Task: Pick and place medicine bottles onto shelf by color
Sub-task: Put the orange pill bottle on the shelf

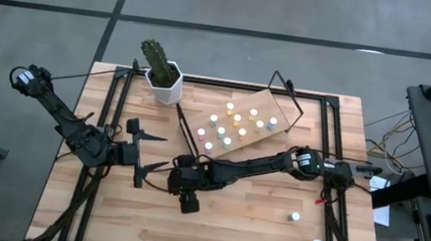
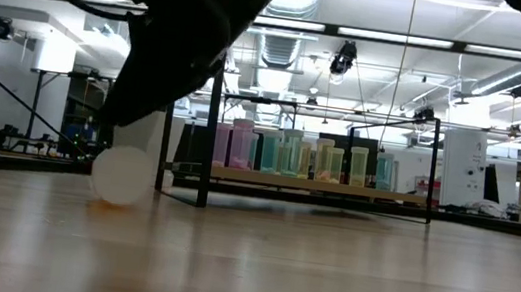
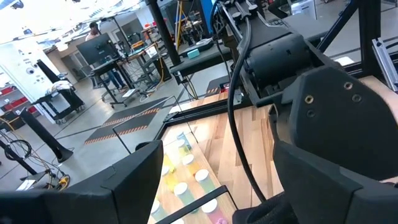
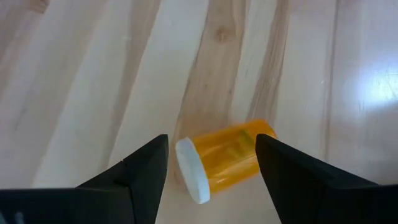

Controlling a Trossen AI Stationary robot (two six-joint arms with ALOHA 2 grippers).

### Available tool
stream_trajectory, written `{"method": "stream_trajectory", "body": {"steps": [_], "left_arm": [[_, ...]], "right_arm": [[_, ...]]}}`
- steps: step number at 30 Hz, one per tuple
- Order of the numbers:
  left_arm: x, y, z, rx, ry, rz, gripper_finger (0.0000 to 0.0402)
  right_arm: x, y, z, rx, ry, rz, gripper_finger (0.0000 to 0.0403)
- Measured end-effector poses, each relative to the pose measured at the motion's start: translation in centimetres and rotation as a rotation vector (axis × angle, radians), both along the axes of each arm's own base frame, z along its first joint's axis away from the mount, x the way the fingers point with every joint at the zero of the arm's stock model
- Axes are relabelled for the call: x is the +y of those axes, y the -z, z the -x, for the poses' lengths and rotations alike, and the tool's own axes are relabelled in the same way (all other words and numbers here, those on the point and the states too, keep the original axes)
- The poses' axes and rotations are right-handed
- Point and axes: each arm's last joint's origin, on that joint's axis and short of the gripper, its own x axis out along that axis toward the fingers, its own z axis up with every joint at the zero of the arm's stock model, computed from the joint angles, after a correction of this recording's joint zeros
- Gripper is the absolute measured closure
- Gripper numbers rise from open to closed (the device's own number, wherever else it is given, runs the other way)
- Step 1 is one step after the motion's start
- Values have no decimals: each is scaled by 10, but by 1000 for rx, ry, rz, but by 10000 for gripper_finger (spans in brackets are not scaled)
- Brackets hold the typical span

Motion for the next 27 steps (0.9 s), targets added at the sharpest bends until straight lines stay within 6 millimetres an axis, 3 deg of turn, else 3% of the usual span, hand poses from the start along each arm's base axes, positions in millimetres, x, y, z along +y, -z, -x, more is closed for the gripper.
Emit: {"method": "stream_trajectory", "body": {"steps": [4, 14, 22, 27], "left_arm": [[0, 0, 0, 0, 0, 0, 116], [-1, 1, -1, 5, 0, -1, 116], [-10, 16, -13, 49, -3, 48, 116], [-26, 35, -29, 117, 108, 201, 116]], "right_arm": [[-2, -5, 2, 4, -26, 23, 170], [6, -49, 30, 50, -70, 44, 173], [15, -68, 72, 193, -36, 36, 172], [12, -78, 111, 178, -37, 21, 172]]}}
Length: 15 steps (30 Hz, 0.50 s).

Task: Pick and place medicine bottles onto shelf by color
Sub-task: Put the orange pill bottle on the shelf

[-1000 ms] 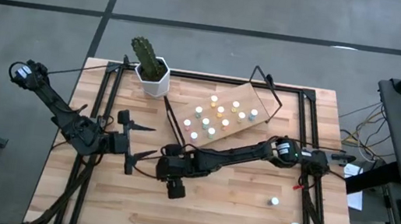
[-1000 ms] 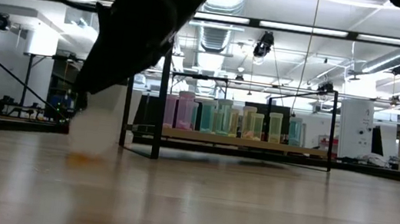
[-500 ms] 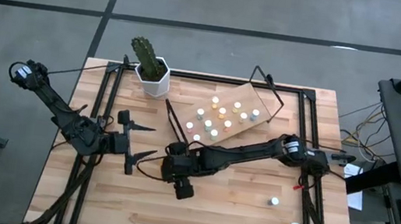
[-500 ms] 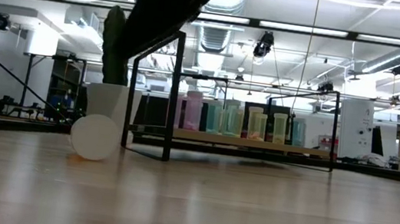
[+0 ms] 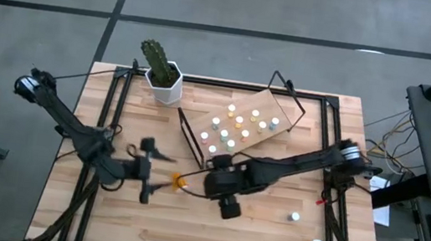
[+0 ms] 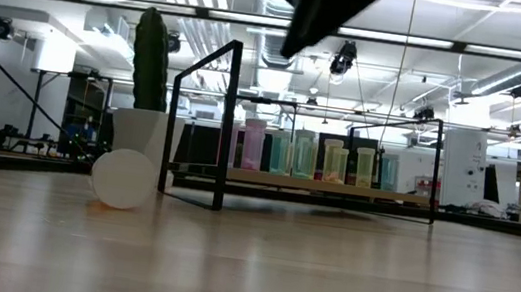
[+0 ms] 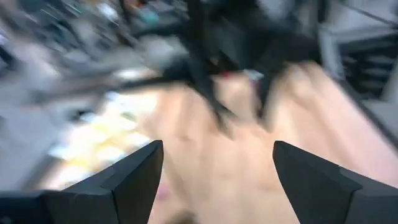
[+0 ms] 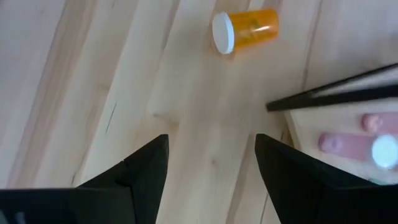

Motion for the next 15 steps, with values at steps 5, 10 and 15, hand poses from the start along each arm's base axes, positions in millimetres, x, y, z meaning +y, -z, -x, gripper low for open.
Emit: {"method": "stream_trajectory", "body": {"steps": [5, 10, 15], "left_arm": [[-20, 13, -16, 184, 167, 199, 116], [-30, 31, -25, 501, 124, 275, 116], [-35, 46, -31, 726, 107, 107, 116]], "right_arm": [[-7, -4, 32, -126, -38, -24, 172], [-13, -5, 53, -296, -59, -60, 172], [-19, -5, 70, -389, -56, -89, 172]]}}
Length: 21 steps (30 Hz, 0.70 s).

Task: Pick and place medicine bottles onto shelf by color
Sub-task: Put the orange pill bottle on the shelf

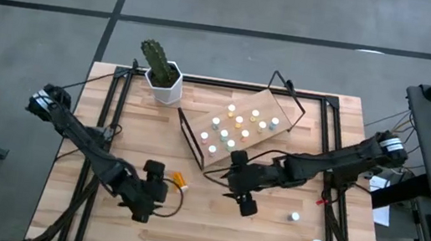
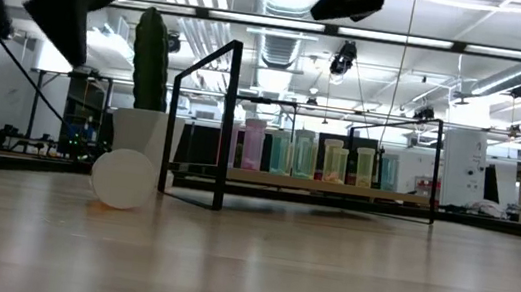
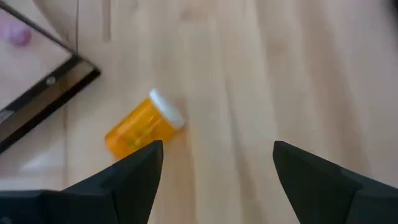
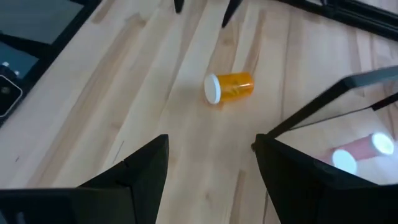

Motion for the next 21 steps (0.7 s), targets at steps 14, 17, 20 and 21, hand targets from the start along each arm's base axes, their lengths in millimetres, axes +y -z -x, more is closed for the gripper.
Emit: {"method": "stream_trajectory", "body": {"steps": [14, 17, 20, 21], "left_arm": [[19, 40, -24, 165, 152, -329, 116], [25, 42, -32, 123, 177, -353, 116], [34, 49, -36, 108, 206, -371, 116], [37, 52, -36, 113, 213, -367, 116]], "right_arm": [[-6, 6, 20, -5, 61, -75, 172], [-6, 9, 20, -8, 60, -76, 172], [-6, 11, 19, -5, 61, -76, 172], [-6, 12, 19, -1, 62, -75, 172]]}}
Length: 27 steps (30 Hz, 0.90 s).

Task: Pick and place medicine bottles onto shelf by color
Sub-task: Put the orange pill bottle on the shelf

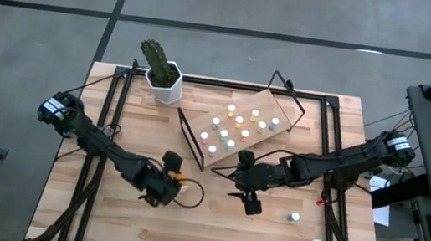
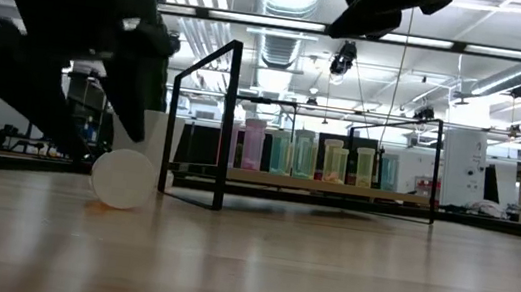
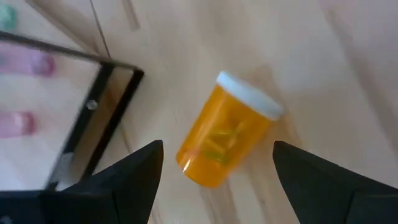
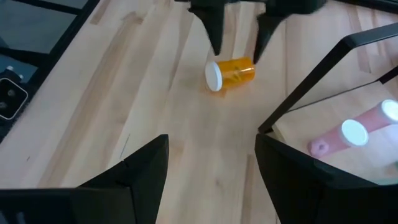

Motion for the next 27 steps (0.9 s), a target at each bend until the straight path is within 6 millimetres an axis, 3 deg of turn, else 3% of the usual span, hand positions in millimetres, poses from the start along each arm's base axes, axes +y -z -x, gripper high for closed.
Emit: {"method": "stream_trajectory", "body": {"steps": [7, 19, 24, 27], "left_arm": [[14, 14, -2, -17, -23, 45, 126], [12, 32, -8, -83, -28, 126, 224], [10, 29, -10, -116, -65, 162, 262], [6, 19, -8, -190, -82, 194, 268]], "right_arm": [[0, 1, 0, 2, -6, 7, 172], [0, 1, 0, 0, 0, 1, 172], [0, 3, 0, -19, -5, 2, 172], [6, 12, -2, -159, -43, -4, 172]]}}
